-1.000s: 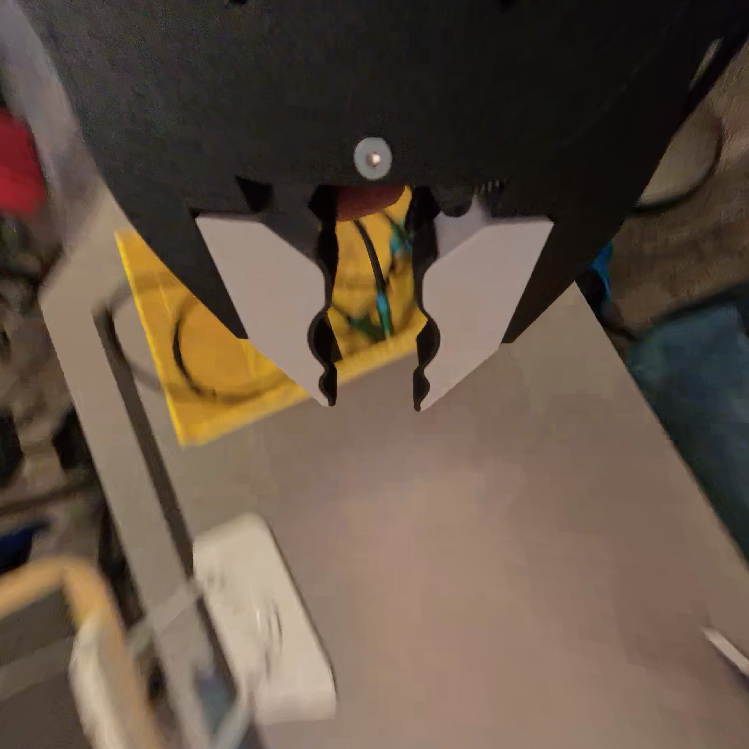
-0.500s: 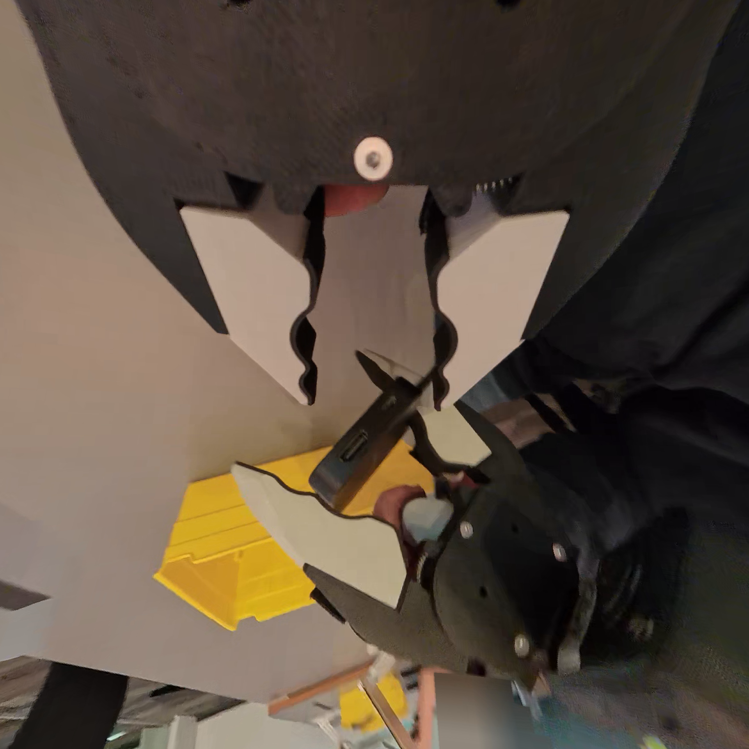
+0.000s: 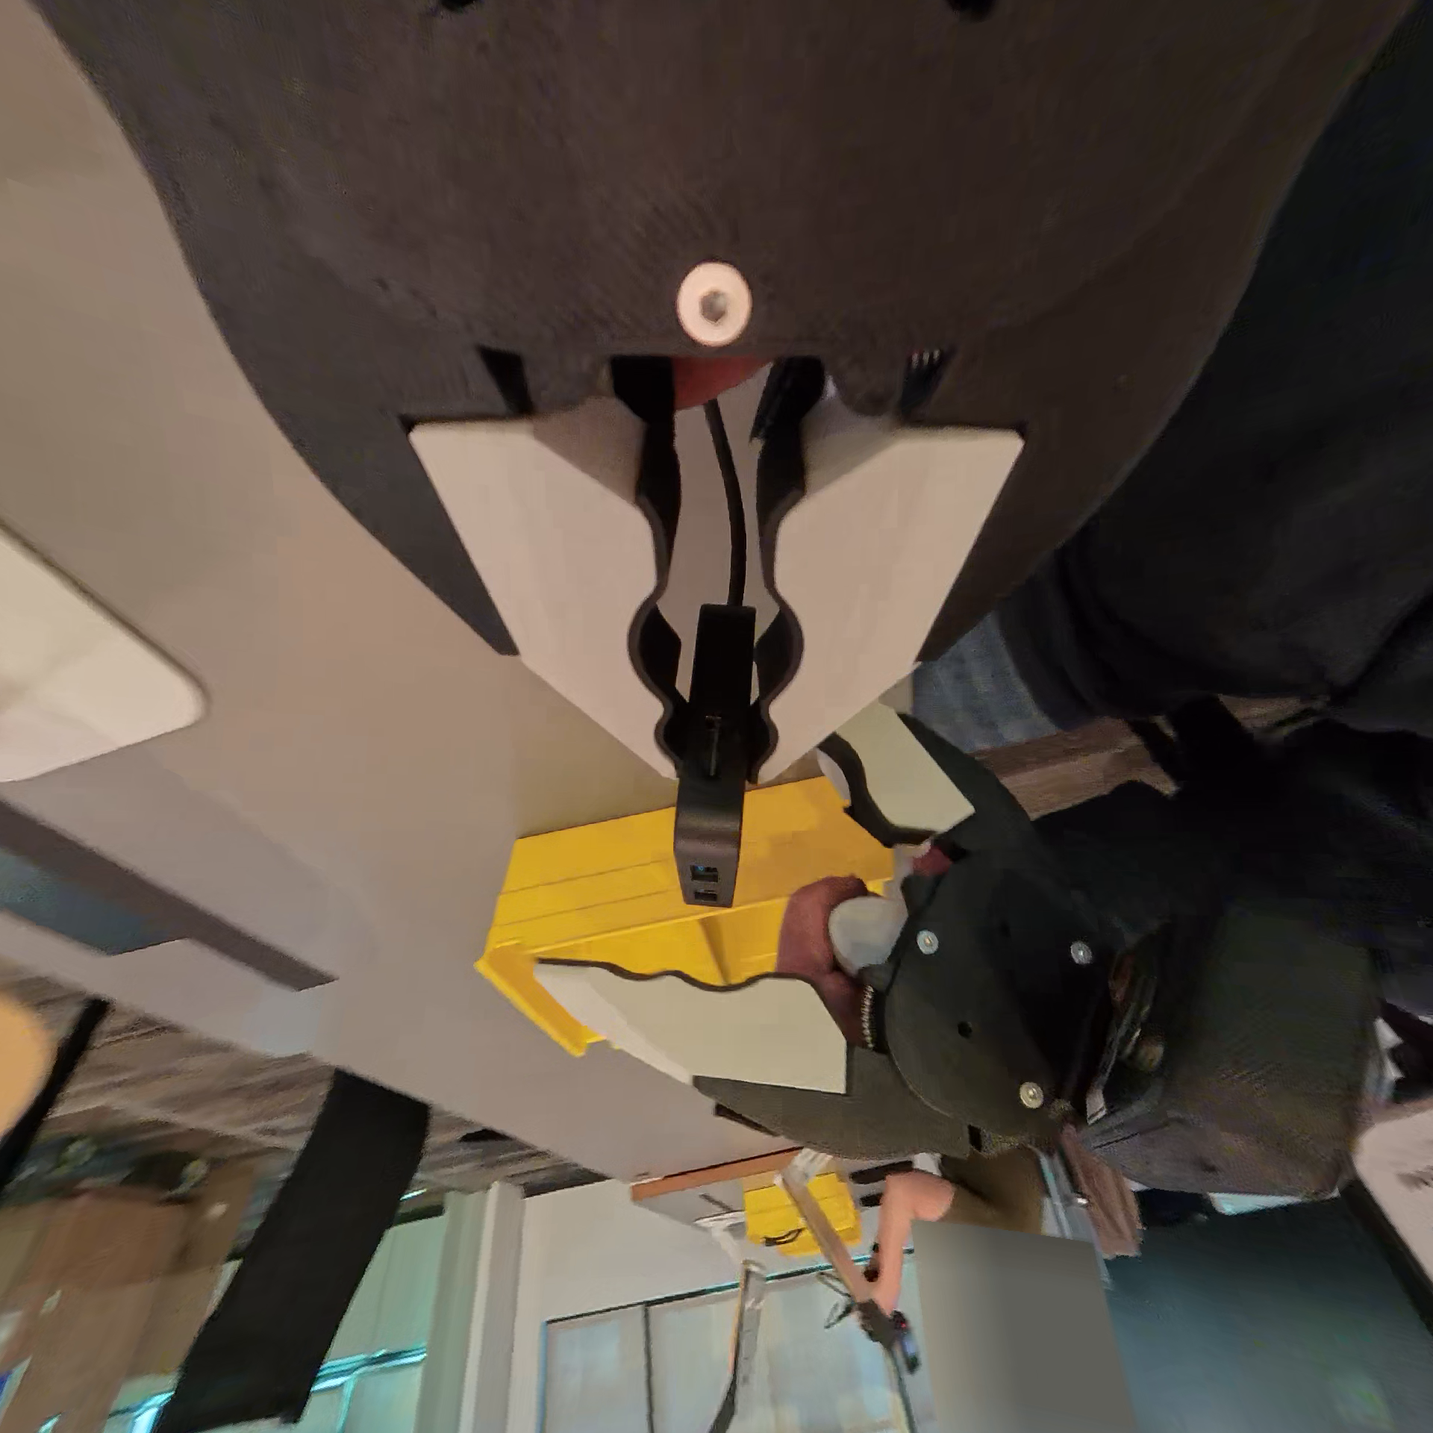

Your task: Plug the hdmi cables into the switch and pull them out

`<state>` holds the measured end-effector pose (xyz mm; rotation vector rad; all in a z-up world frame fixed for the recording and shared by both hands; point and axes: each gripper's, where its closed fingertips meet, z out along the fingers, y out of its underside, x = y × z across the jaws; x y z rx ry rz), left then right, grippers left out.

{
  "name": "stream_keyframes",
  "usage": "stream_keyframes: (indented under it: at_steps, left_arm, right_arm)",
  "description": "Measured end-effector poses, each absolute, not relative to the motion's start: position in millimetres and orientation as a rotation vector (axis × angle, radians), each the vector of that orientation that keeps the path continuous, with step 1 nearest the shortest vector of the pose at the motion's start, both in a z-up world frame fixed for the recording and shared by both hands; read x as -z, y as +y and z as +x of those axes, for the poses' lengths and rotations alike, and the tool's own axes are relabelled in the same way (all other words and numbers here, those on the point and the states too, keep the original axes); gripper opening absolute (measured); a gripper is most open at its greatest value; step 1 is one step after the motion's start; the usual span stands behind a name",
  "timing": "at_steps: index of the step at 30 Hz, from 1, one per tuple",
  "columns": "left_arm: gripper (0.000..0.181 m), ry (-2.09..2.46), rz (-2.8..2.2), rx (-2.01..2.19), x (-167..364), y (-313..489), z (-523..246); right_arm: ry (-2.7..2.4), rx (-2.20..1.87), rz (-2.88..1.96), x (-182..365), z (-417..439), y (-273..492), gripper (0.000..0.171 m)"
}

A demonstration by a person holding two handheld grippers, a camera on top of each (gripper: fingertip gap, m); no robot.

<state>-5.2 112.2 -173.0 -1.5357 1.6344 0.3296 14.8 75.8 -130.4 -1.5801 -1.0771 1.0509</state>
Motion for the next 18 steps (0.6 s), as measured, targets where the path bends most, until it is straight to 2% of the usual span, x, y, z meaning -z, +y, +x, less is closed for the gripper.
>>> stream_keyframes:
  at_steps: [5,11,14,18]
  left_arm:
    - [0.114,1.54,-1.584,-0.297,157,125,-24]
    - [0.095,1.588,-1.672,-0.272,178,129,-38]
    - [0.095,1.608,-1.69,-0.274,188,130,-37]
    - [0.095,1.629,-1.707,-0.261,198,130,-35]
  right_arm:
    - [-0.966,-0.785,-1.525,78,92,110,0.01]
    - [-0.913,-0.282,-1.625,48,225,165,0.011]
    - [-1.032,-0.124,-1.743,61,269,180,0.011]
    - [-1.223,-0.012,-1.924,105,308,201,0.011]
